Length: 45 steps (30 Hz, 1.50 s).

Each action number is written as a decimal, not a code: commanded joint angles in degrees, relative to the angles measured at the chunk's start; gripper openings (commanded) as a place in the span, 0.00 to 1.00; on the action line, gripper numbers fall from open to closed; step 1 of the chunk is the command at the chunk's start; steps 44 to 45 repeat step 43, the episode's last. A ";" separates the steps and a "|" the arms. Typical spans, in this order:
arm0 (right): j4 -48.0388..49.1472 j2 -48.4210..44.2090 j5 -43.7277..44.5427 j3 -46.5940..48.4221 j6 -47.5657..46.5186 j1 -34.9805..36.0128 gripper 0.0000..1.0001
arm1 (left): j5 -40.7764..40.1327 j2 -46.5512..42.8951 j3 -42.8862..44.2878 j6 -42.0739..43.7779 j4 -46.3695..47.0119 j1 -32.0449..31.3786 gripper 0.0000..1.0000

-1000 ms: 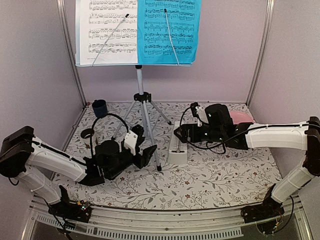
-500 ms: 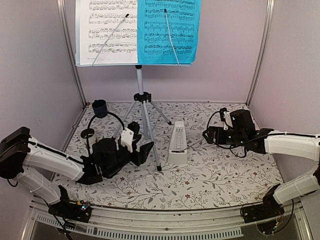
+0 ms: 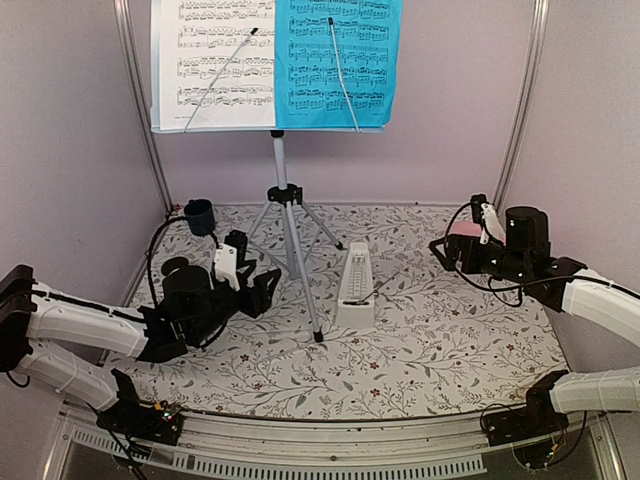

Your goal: Set up the instrument practice props

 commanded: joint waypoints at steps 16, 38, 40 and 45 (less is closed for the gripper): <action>10.85 12.88 -18.68 9.24 2.18 -12.68 0.99 | 17.35 -11.12 18.23 -7.76 -37.52 23.70 0.99; 20.72 11.72 -16.11 -6.36 5.75 -15.79 0.99 | 32.38 -9.31 6.21 -14.98 -37.30 40.78 0.99; 21.65 10.81 -16.00 -7.29 6.01 -15.80 0.99 | 32.60 -9.02 6.17 -15.01 -37.19 40.71 0.99; 23.62 9.00 -16.15 -8.40 5.93 -15.79 0.99 | 32.59 -9.07 6.68 -14.72 -37.44 40.78 0.99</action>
